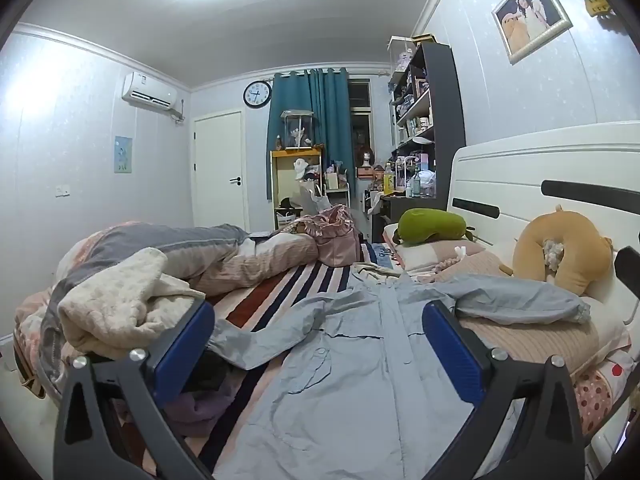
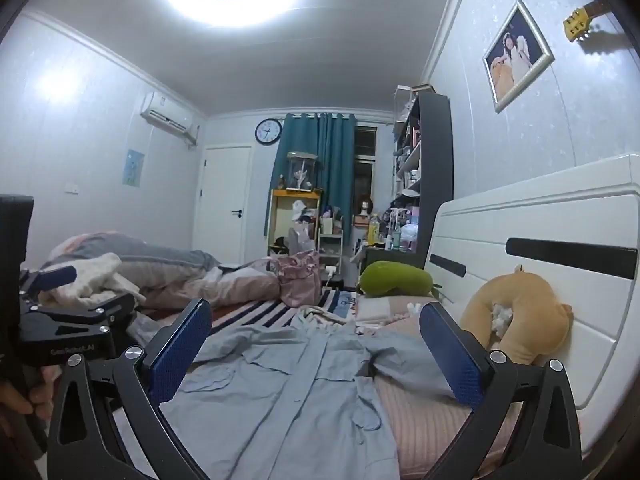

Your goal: Fold large clothes

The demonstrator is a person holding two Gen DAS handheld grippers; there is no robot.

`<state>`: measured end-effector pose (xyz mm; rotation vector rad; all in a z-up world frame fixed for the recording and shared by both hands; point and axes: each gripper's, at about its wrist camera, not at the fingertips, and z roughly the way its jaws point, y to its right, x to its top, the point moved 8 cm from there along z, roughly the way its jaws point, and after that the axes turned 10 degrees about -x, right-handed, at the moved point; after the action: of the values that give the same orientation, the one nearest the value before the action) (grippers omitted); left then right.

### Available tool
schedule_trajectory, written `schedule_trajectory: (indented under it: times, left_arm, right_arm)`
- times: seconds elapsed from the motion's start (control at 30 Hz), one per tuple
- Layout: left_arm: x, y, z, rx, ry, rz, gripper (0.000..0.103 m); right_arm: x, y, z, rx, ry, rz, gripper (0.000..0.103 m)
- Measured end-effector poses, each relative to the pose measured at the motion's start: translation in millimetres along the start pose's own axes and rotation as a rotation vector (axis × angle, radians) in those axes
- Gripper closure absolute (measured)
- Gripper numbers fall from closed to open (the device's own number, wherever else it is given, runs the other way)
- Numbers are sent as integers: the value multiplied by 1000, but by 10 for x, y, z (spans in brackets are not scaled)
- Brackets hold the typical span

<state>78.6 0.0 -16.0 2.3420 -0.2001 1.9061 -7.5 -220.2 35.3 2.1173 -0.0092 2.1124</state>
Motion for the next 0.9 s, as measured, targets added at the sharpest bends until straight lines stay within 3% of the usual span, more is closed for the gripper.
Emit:
schedule_trajectory:
  times: [0.57,0.77,0.9]
  left_arm:
    - [3,84,47,-1,2,-9,1]
    - [-26,415,47,-16,-2,0,1]
    - [-25,418,59,-22,-4,-3,1]
  right_arm:
    - [-108,29,-1,-24,-3,8,0]
    - [-164,35,4,-20,-12,19,0]
    - [-141,46,9,-21,-15,21,0]
